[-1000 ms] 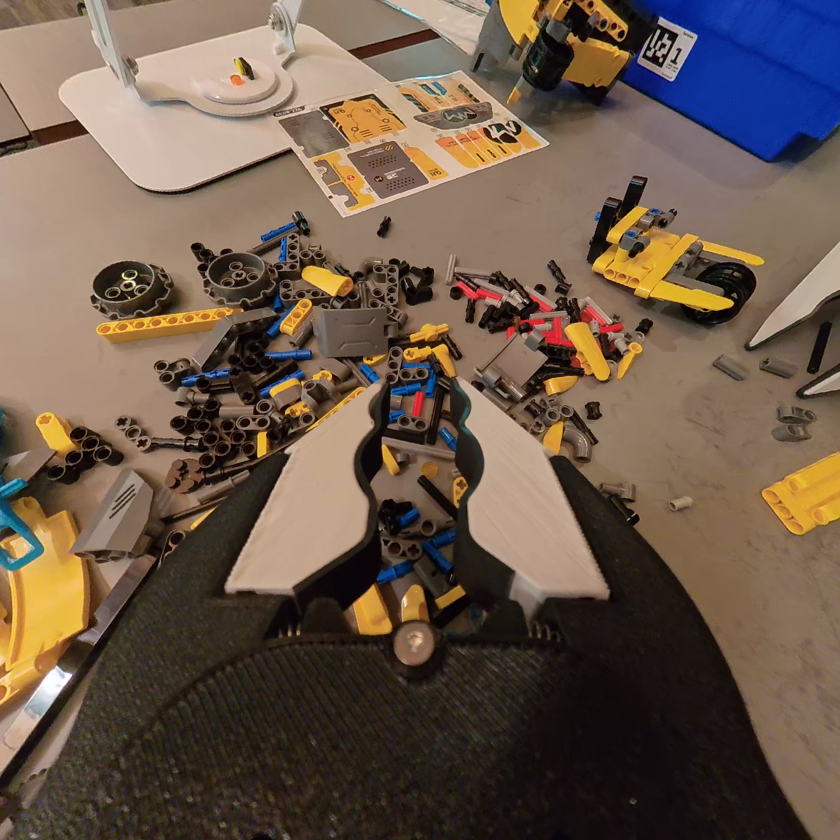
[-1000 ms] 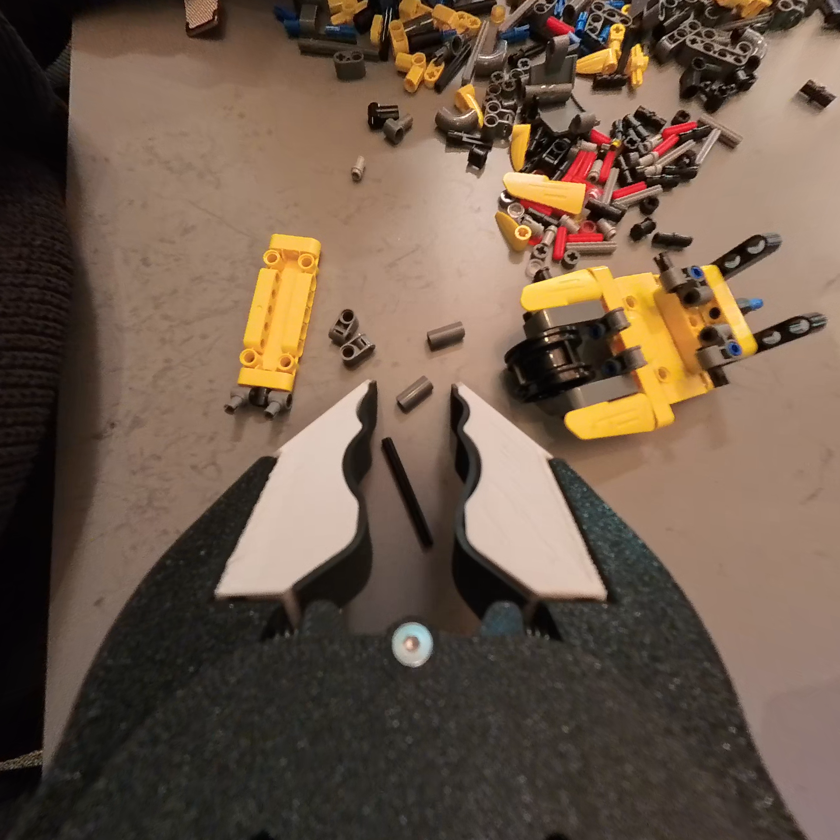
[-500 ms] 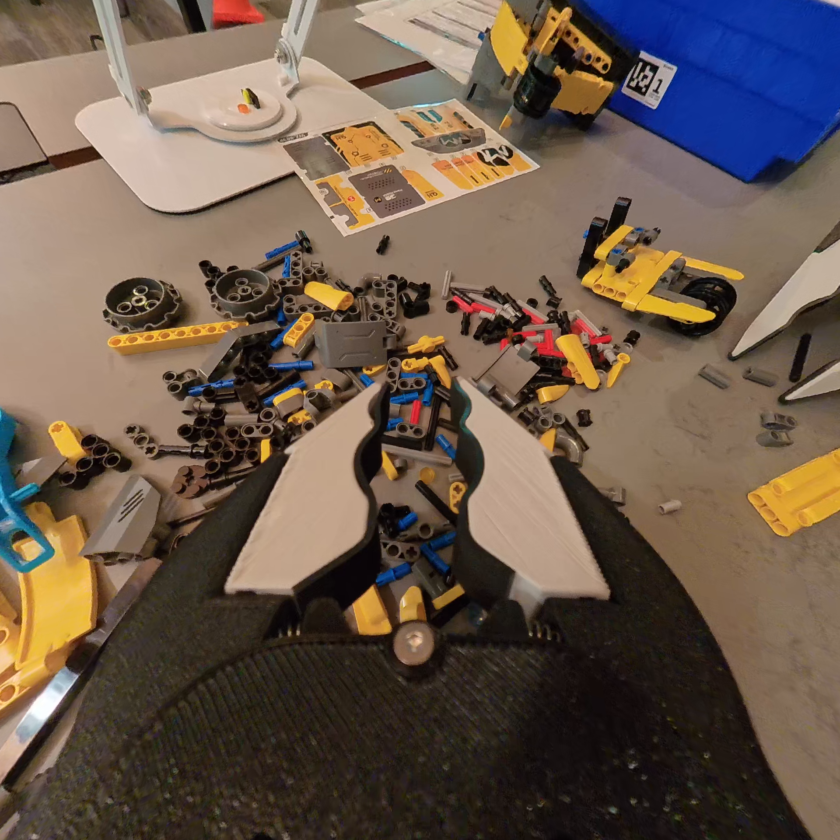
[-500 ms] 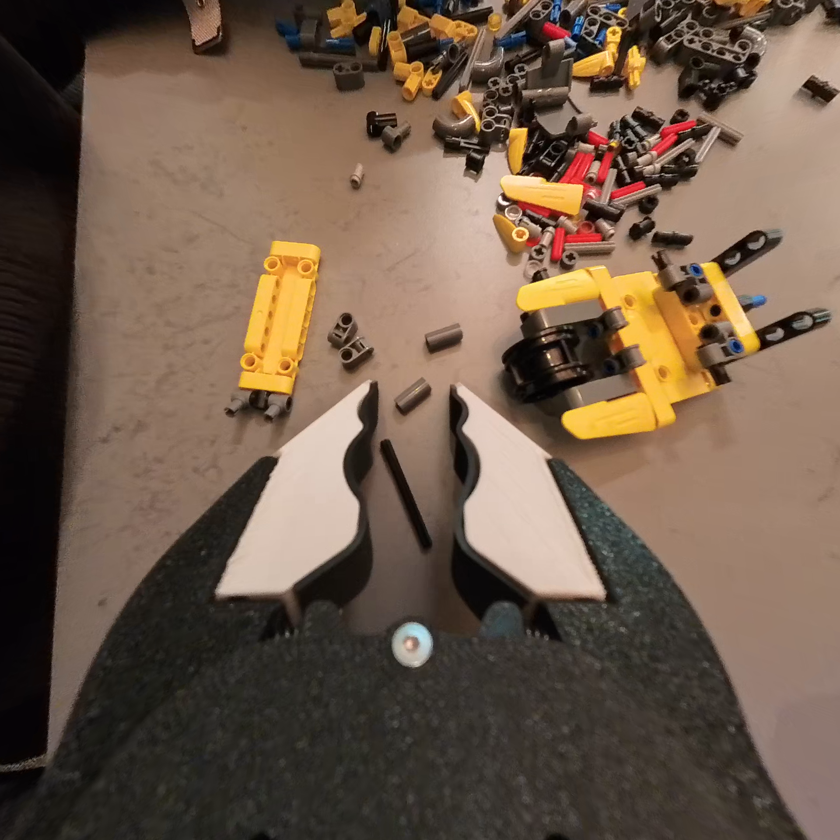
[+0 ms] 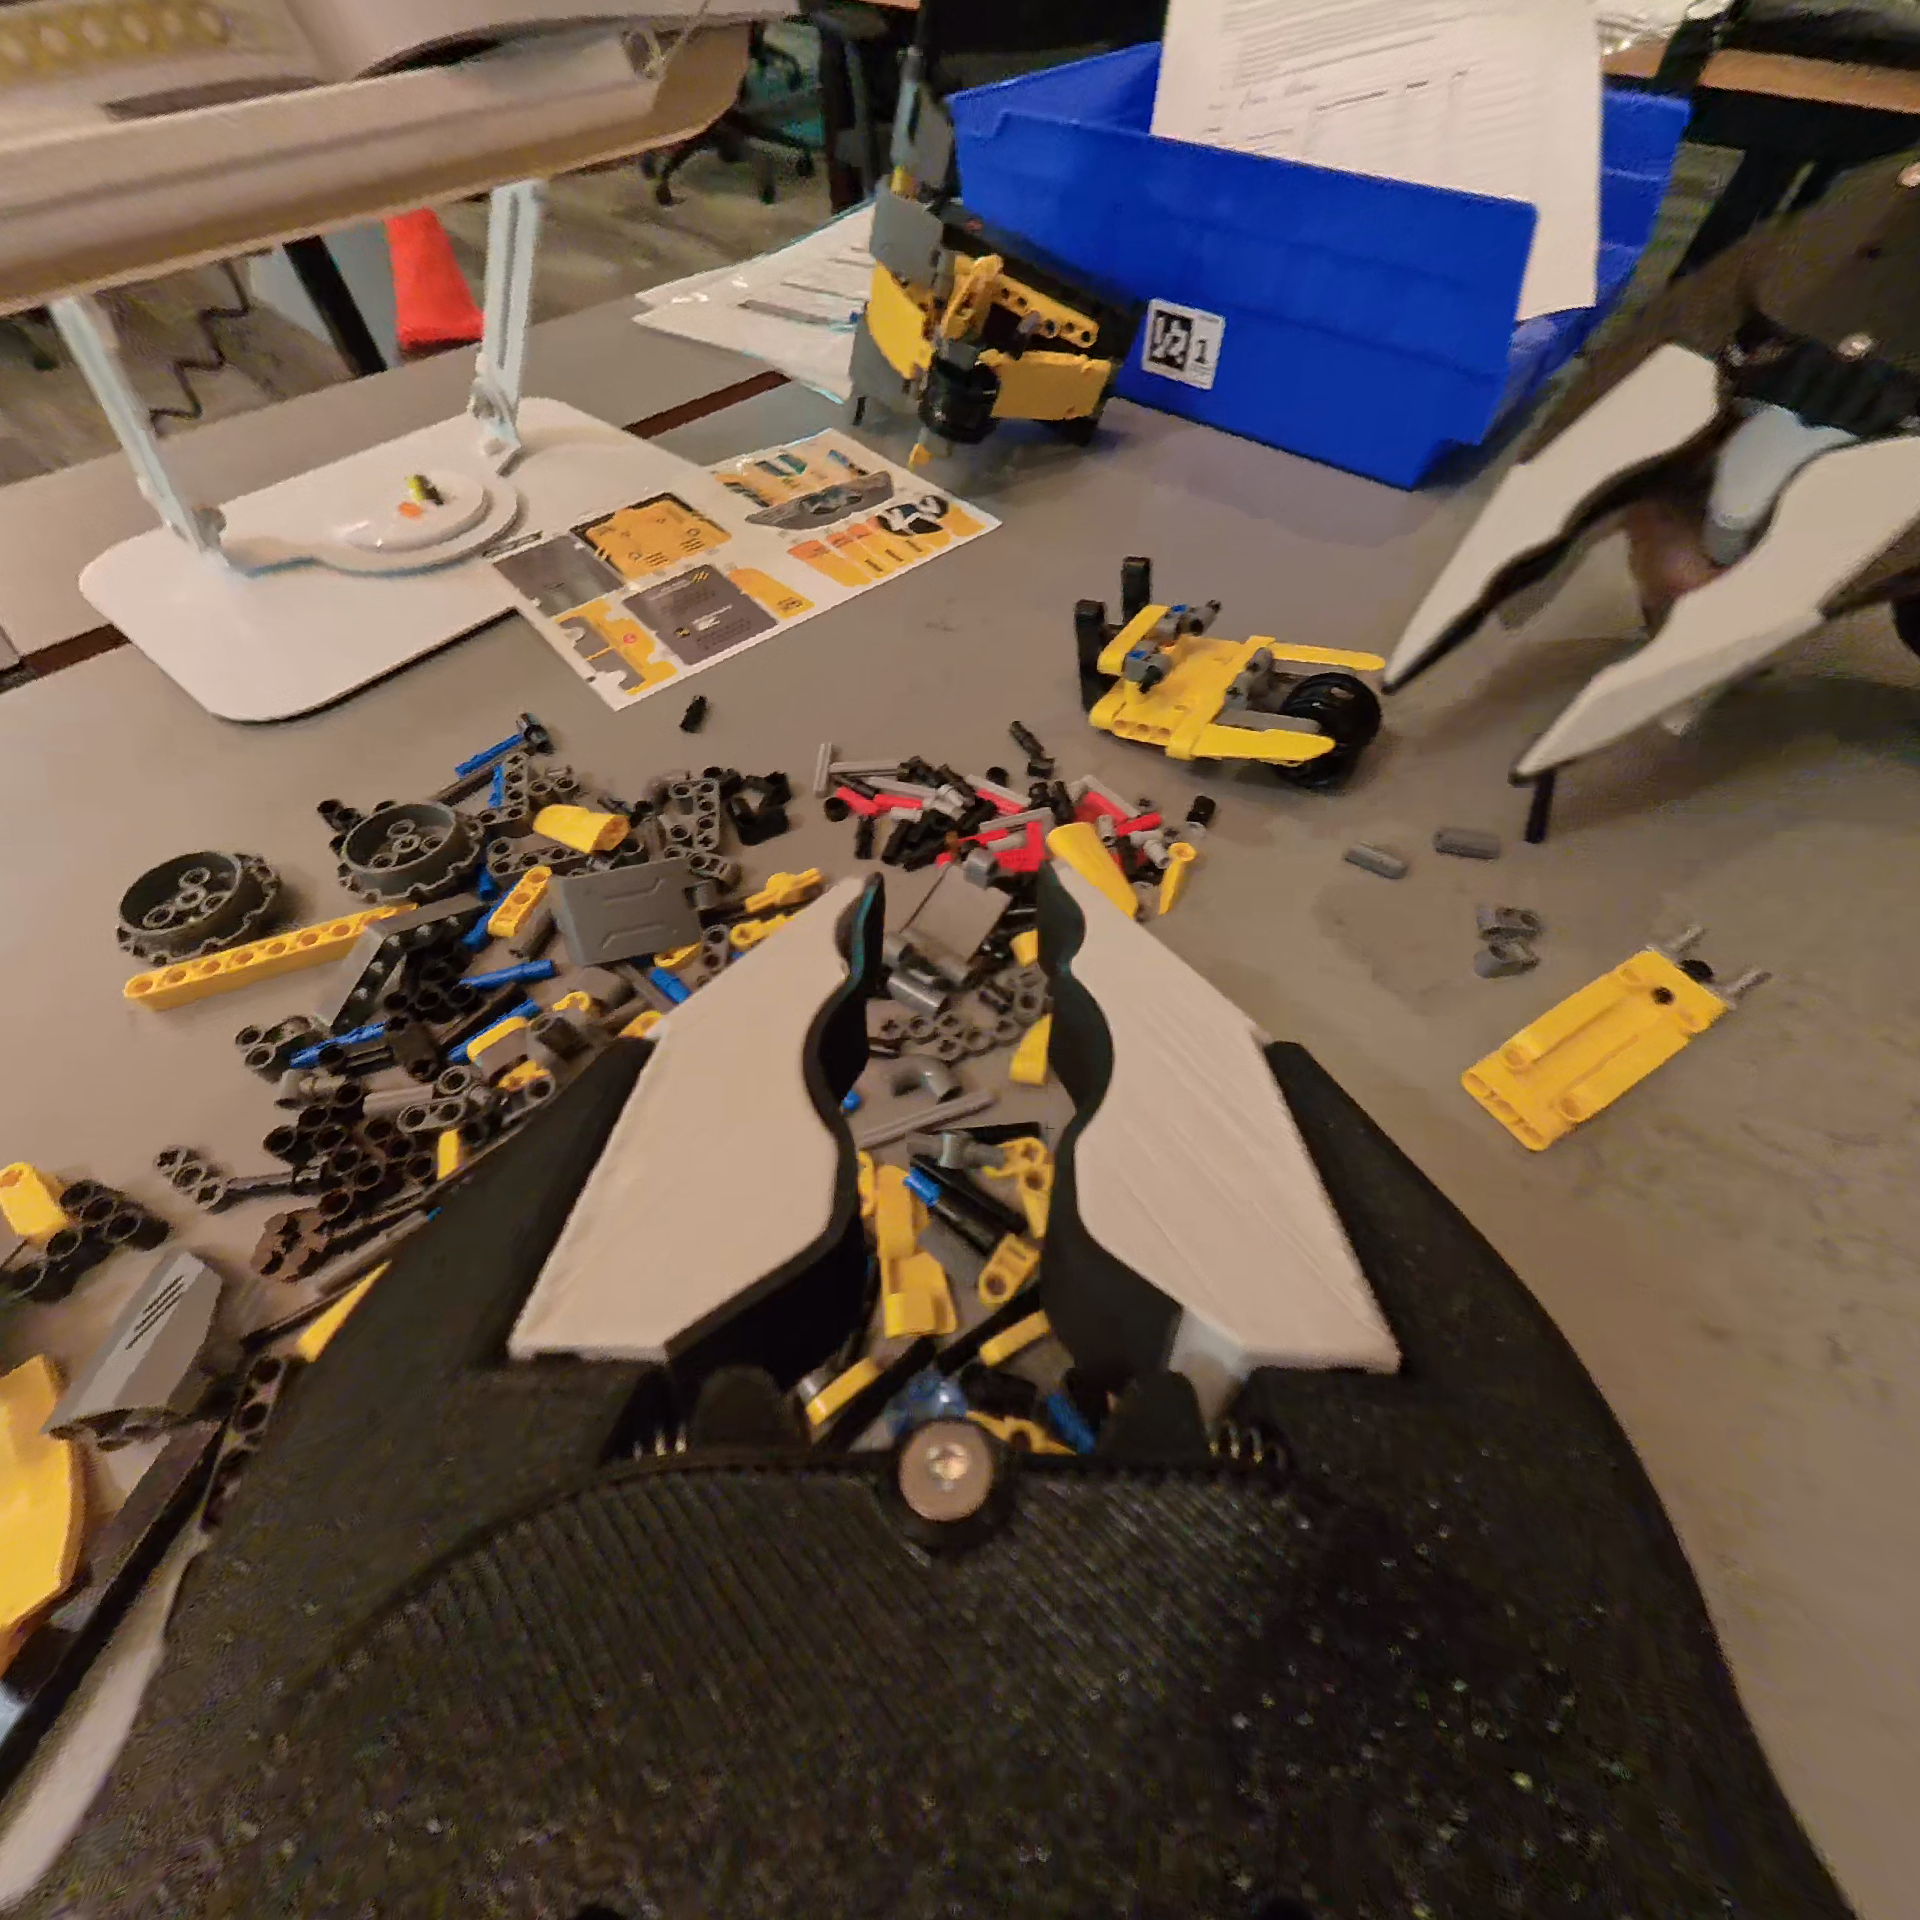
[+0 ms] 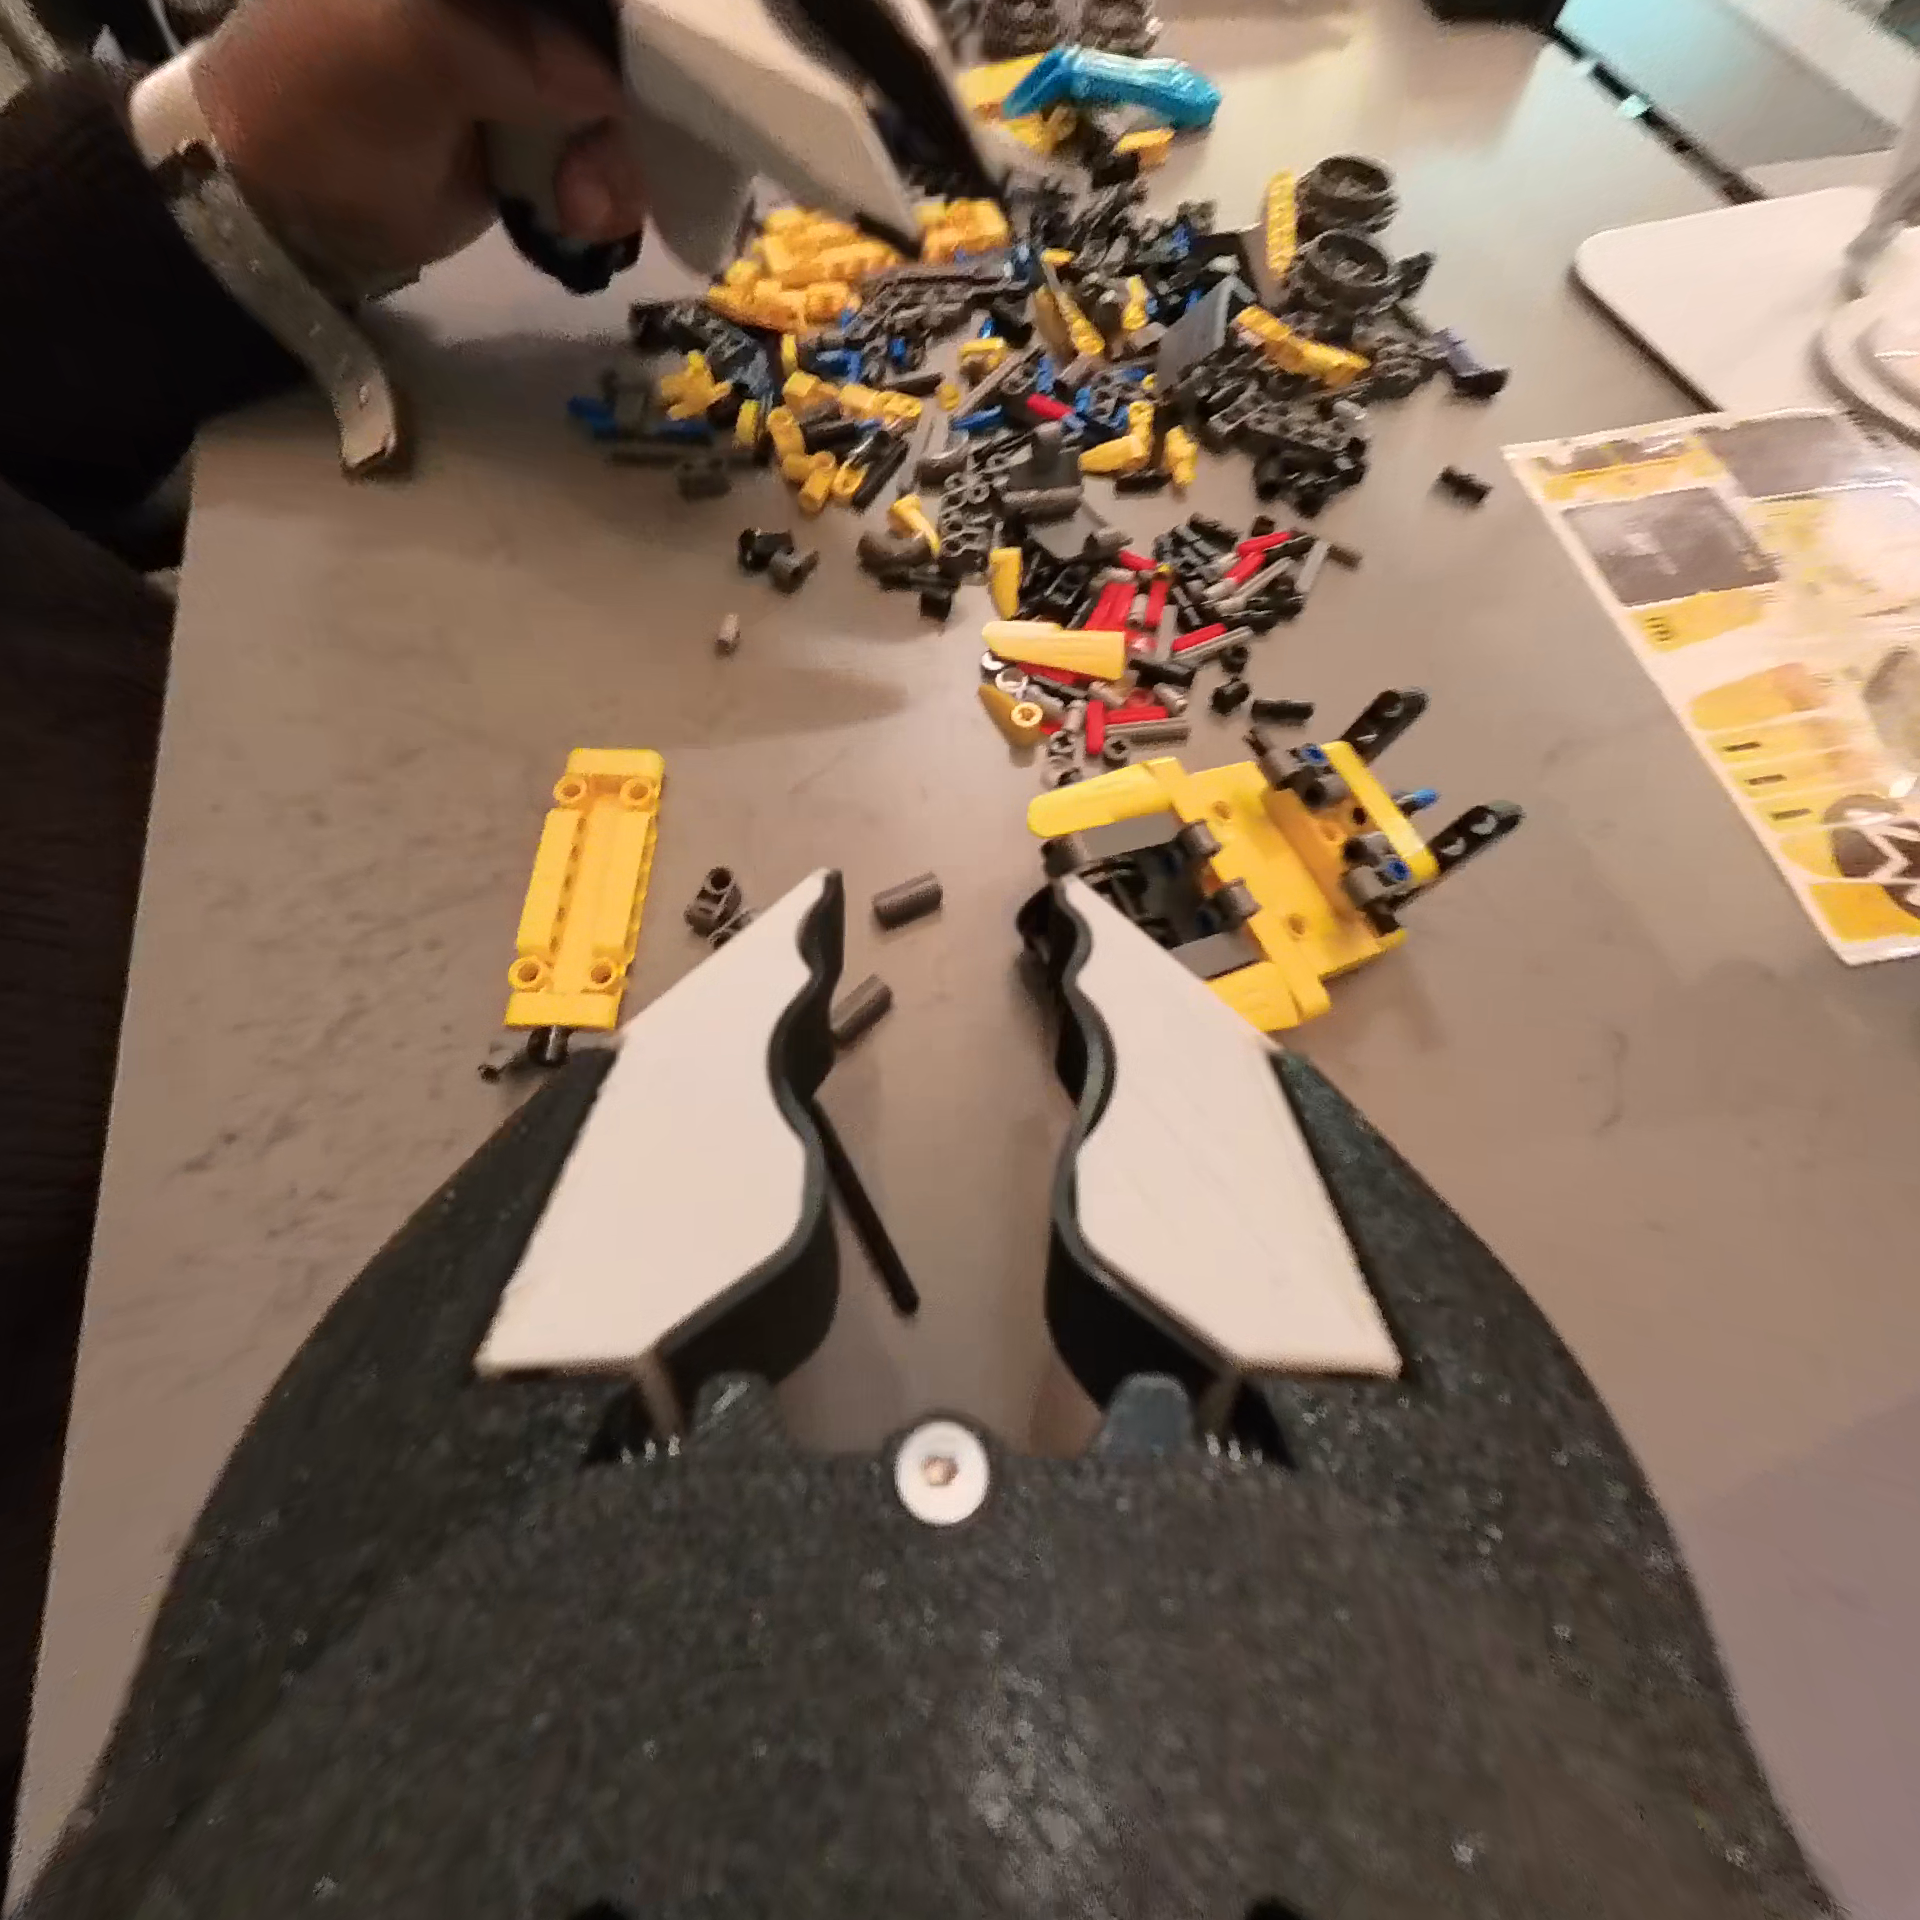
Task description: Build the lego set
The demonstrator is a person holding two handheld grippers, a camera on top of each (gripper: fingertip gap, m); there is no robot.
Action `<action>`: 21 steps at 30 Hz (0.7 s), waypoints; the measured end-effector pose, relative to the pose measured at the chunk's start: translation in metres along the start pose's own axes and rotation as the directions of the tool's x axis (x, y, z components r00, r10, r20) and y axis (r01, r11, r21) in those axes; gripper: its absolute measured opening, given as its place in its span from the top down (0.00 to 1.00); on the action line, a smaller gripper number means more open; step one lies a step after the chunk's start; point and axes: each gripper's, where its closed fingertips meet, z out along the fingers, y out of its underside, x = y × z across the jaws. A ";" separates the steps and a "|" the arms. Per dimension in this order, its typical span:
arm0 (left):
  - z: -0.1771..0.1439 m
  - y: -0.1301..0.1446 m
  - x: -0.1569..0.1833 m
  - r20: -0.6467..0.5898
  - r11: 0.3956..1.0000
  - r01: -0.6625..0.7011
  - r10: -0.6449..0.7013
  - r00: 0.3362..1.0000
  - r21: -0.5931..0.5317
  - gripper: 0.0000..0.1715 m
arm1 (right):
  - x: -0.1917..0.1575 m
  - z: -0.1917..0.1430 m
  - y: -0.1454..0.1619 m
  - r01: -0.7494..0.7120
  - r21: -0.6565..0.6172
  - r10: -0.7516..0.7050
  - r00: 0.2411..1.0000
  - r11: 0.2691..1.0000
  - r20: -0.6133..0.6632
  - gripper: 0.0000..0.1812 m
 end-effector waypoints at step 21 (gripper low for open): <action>0.009 0.055 0.145 -0.543 0.900 -0.419 0.292 0.788 -0.124 0.75 | -0.010 -0.070 0.007 0.094 0.239 -0.005 0.937 0.966 -0.349 0.90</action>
